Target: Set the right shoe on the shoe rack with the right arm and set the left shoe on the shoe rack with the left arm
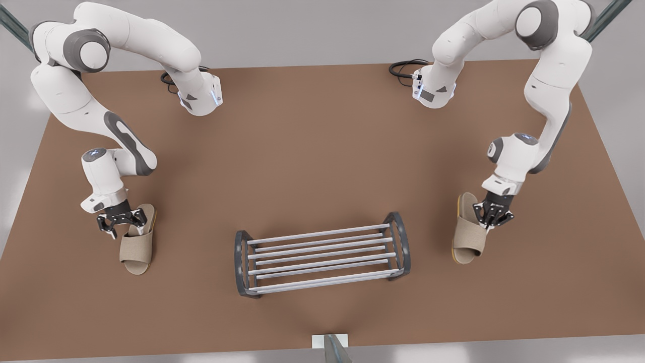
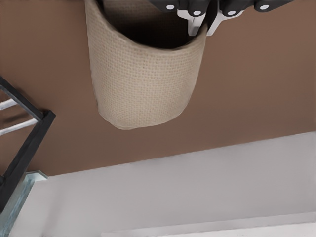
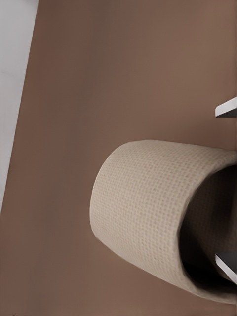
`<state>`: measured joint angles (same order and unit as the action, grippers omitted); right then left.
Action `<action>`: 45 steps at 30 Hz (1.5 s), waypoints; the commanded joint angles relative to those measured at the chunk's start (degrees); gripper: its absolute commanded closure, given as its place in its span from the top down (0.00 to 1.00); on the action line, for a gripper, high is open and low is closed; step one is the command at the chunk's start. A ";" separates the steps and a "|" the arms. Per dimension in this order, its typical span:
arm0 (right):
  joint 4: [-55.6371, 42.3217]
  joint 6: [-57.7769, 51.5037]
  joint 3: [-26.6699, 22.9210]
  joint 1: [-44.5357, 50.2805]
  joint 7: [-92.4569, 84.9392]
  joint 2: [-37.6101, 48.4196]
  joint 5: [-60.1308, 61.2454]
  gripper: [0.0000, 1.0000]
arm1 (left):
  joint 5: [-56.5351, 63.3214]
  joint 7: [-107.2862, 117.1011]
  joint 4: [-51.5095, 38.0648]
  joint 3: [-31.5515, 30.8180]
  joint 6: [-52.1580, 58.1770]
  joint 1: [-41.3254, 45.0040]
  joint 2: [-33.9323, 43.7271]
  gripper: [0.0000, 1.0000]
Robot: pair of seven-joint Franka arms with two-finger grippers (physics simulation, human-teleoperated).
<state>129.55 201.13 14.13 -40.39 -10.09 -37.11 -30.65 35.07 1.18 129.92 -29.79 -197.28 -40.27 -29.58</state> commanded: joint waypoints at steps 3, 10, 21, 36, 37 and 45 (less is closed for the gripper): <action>-0.09 -0.04 0.46 0.14 0.68 -0.24 0.50 1.00 | 0.09 19.90 -3.62 -6.95 16.75 -1.48 5.94 0.21; -0.61 -0.12 2.04 0.05 0.68 -0.77 3.23 1.00 | 0.09 33.43 -16.36 -22.76 42.76 -5.87 8.67 0.21; -1.32 -0.12 2.04 -0.48 1.12 -0.86 3.41 0.38 | 9.23 71.85 -25.50 -29.80 69.04 13.10 14.12 0.21; -1.41 -0.12 3.01 -0.30 6.92 -0.59 3.32 0.21 | 29.71 87.15 -43.70 -2.38 75.91 51.26 -1.88 0.21; -1.41 -0.12 3.36 -0.39 7.98 -0.42 3.32 0.21 | 30.32 87.15 -44.05 -1.77 75.91 51.61 -2.14 0.21; -3.16 -8.12 7.75 -0.48 16.94 5.11 3.32 0.21 | 35.60 89.69 -47.13 1.05 74.94 53.63 -6.80 0.21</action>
<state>126.74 198.65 21.48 -40.96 -3.15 -32.74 -27.51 69.11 74.28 82.87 -28.73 -122.09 13.38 -36.28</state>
